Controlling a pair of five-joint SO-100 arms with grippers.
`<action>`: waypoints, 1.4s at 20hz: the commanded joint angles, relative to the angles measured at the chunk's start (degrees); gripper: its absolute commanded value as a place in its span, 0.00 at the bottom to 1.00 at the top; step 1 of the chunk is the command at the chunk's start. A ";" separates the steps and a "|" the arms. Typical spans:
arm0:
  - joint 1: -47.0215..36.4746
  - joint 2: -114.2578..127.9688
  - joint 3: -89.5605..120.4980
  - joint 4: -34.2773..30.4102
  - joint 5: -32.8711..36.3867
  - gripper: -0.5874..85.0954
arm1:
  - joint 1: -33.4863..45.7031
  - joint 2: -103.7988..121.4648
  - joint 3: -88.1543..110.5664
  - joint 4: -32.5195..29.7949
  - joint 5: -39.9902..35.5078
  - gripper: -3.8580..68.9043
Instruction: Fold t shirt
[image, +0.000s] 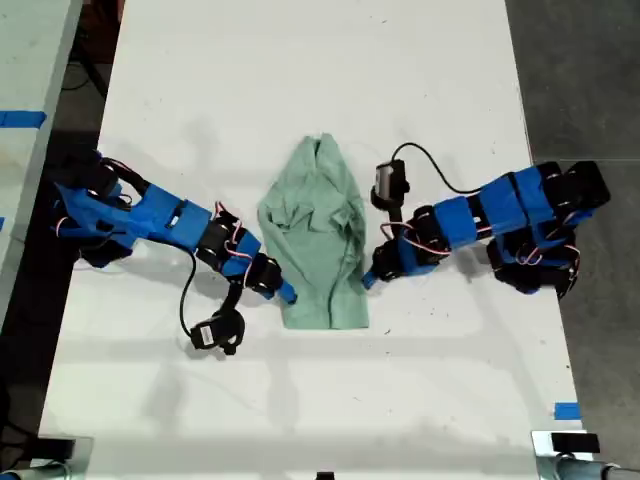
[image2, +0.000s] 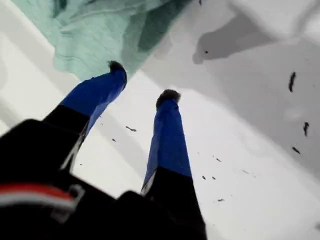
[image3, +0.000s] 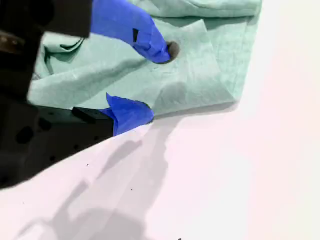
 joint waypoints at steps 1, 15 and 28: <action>0.53 -2.11 -7.47 0.79 1.41 0.23 | -0.44 -1.49 -0.70 -5.71 -1.49 0.31; 0.26 -19.16 -20.48 2.11 -0.53 0.13 | -6.06 -22.41 -26.72 -0.70 3.78 0.28; -5.01 -2.46 -23.47 17.93 1.05 0.00 | 3.34 -18.02 -40.96 9.32 -5.54 0.06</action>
